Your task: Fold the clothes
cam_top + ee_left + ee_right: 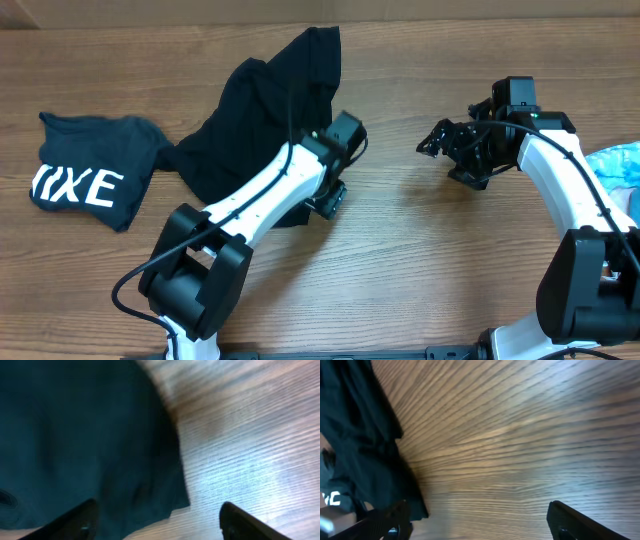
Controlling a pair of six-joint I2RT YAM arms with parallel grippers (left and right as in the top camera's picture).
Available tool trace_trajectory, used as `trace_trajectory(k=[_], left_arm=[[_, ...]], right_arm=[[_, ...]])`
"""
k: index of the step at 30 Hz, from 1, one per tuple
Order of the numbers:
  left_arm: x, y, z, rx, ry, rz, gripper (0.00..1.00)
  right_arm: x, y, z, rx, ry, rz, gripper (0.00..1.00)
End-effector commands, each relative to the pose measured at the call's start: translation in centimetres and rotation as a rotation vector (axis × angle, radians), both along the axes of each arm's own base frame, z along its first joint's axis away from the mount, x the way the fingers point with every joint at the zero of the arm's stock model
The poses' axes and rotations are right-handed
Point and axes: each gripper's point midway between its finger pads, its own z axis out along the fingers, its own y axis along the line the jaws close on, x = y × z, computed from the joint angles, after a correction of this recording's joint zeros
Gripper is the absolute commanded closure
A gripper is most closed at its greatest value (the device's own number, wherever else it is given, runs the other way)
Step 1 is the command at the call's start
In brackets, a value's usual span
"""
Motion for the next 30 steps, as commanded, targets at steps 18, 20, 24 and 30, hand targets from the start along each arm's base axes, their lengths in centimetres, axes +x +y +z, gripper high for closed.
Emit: trace_trajectory(k=[18, 20, 24, 30], left_arm=[[1.0, 6.6, 22.5, -0.009, -0.310, 0.319, 0.94], [0.0, 8.2, 26.7, -0.068, -0.386, 0.340, 0.92], [-2.1, 9.9, 31.3, -0.138, -0.492, 0.333, 0.90], [-4.2, 12.3, 35.3, -0.178, -0.634, 0.377, 0.88]], right_arm=[[0.6, 3.9, 2.5, 0.158, -0.200, 0.269, 0.10], [0.5, 5.4, 2.6, 0.160, -0.216, 0.310, 0.10], [0.3, 10.4, 3.1, 0.174, -0.270, 0.415, 0.09], [-0.6, 16.0, 3.0, 0.154, -0.233, 0.381, 0.09]])
